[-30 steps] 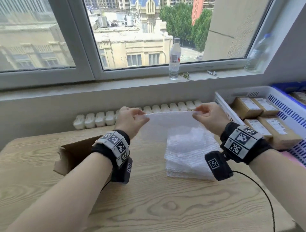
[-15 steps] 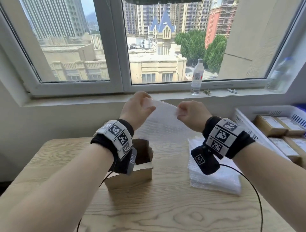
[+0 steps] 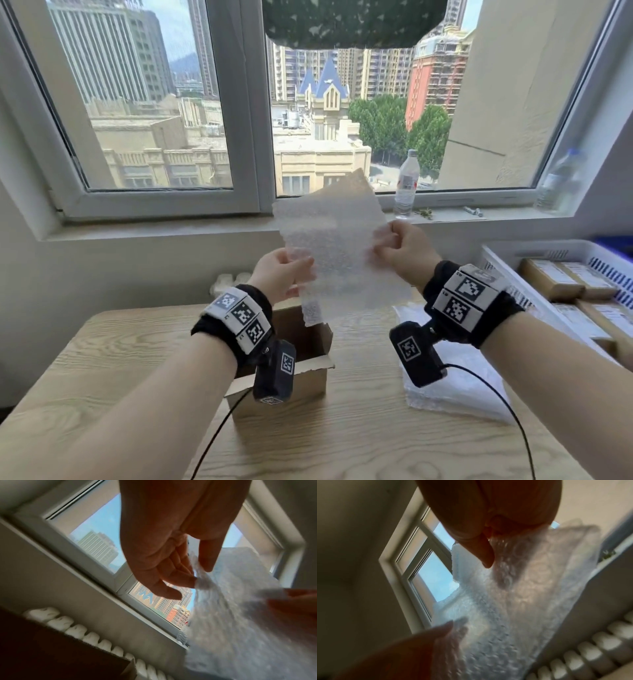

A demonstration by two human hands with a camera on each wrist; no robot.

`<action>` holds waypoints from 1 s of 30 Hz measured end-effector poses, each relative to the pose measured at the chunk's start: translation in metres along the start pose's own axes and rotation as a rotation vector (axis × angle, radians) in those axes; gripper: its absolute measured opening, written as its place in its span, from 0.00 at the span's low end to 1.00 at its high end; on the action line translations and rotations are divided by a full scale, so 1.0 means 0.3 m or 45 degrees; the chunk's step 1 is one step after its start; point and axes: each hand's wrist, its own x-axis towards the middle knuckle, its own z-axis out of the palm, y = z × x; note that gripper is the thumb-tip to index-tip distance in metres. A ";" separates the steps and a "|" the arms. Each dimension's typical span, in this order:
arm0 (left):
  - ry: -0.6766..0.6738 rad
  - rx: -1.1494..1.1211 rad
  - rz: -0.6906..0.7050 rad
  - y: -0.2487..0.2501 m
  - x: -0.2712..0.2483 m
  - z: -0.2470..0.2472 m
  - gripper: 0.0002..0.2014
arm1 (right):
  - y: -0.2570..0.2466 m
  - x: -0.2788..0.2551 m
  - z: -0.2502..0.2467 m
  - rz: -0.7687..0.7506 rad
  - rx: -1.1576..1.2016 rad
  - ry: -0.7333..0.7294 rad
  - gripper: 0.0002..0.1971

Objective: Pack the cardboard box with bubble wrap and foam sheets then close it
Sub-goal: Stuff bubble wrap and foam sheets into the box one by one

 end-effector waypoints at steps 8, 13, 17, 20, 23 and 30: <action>0.019 0.053 0.231 0.033 0.007 0.076 0.13 | -0.007 -0.009 0.096 -0.187 -0.383 0.084 0.19; -0.038 -0.074 0.201 0.028 0.028 0.109 0.14 | -0.011 0.014 0.167 -0.112 0.197 -0.095 0.20; 0.085 0.000 0.236 0.003 0.057 0.095 0.13 | 0.021 0.058 0.182 0.051 0.447 -0.064 0.12; 0.322 0.287 0.307 -0.021 0.094 0.056 0.15 | 0.048 0.081 0.179 0.149 0.574 -0.158 0.09; 0.226 0.199 0.193 -0.022 0.119 0.030 0.23 | 0.066 0.077 0.177 0.190 0.667 -0.346 0.14; 0.084 0.083 0.203 -0.020 0.113 0.026 0.06 | 0.065 0.096 0.158 0.123 0.572 -0.224 0.05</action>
